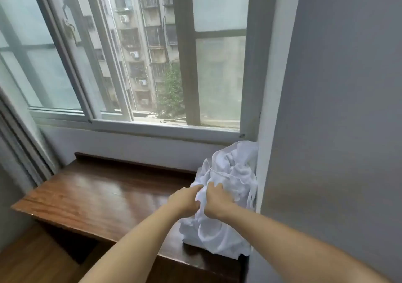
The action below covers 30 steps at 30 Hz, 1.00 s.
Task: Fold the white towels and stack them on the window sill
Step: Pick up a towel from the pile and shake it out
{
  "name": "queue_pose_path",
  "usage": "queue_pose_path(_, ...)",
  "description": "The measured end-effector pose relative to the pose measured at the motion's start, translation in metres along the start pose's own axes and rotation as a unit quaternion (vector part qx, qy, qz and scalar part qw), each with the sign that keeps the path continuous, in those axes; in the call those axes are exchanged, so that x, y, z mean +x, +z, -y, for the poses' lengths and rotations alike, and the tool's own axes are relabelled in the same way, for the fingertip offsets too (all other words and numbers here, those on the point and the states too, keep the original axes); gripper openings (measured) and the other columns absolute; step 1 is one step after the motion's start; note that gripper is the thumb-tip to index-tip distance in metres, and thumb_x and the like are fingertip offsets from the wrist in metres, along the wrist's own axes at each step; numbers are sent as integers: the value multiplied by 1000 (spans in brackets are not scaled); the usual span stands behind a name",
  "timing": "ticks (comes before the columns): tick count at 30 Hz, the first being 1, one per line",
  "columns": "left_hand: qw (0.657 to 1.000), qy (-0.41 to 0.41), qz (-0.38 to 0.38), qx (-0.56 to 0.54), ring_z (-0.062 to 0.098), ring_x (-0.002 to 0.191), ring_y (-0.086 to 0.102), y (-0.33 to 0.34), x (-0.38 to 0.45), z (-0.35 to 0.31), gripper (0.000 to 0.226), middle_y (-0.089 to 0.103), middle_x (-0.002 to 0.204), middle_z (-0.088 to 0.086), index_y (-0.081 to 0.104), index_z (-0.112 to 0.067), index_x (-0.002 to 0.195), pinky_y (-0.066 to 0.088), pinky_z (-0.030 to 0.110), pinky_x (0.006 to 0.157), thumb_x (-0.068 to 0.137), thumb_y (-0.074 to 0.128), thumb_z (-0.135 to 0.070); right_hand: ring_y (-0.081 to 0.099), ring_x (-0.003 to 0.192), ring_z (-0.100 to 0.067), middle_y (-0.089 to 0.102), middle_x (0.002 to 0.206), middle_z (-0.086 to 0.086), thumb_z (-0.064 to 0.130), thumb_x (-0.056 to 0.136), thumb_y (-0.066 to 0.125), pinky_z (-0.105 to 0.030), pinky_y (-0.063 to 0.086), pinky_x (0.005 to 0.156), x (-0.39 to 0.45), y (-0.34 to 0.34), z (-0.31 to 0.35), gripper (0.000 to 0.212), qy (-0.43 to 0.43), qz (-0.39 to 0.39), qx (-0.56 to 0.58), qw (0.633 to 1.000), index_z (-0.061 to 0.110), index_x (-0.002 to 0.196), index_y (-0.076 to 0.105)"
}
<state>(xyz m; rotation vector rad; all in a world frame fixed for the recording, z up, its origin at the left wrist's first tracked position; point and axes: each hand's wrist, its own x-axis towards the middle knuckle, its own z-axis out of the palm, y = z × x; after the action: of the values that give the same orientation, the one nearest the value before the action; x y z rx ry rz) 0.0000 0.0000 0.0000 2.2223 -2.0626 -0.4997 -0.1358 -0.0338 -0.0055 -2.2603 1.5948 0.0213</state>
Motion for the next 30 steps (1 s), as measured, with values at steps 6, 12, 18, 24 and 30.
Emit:
queue_pose_path(6,989,125,82,17,23,102,60,17,63,30,25,66,111,-5,60,-29,117,45,32,75,95,52,-34,65,101,-26,62,111,-2,16,92,62,-29,43,66,42,21,11,19,94,8,-23,995,21,110,64)
queue_pose_path(12,950,296,93,-42,23,91,52,-8,105,61,16,52,100,2,53,-16,97,38,31,71,103,48,-30,58,90,-27,62,92,-4,25,94,61,-32,43,72,52,-8,28,26,138,-12,-25,990,22,72,48)
queue_pose_path(18,899,308,30,-308,12,70,47,-79,128,43,14,53,80,-6,46,-20,94,39,31,67,106,48,-27,59,85,-28,58,82,0,32,102,59,-31,42,66,54,-98,41,29,156,-156,145,964,17,79,49)
queue_pose_path(24,852,345,-52,-391,10,66,41,-167,144,23,13,48,78,-5,45,-16,96,37,26,63,107,47,-24,51,66,-9,57,73,6,44,92,76,-26,36,60,55,-196,62,35,68,-269,174,945,17,76,60)
queue_pose_path(30,862,376,-153,-305,11,59,41,-266,151,25,10,48,70,-6,48,-18,99,35,29,56,106,48,-24,76,74,-22,79,81,-3,26,79,88,-36,63,67,51,-268,66,16,81,-79,109,988,12,83,79)
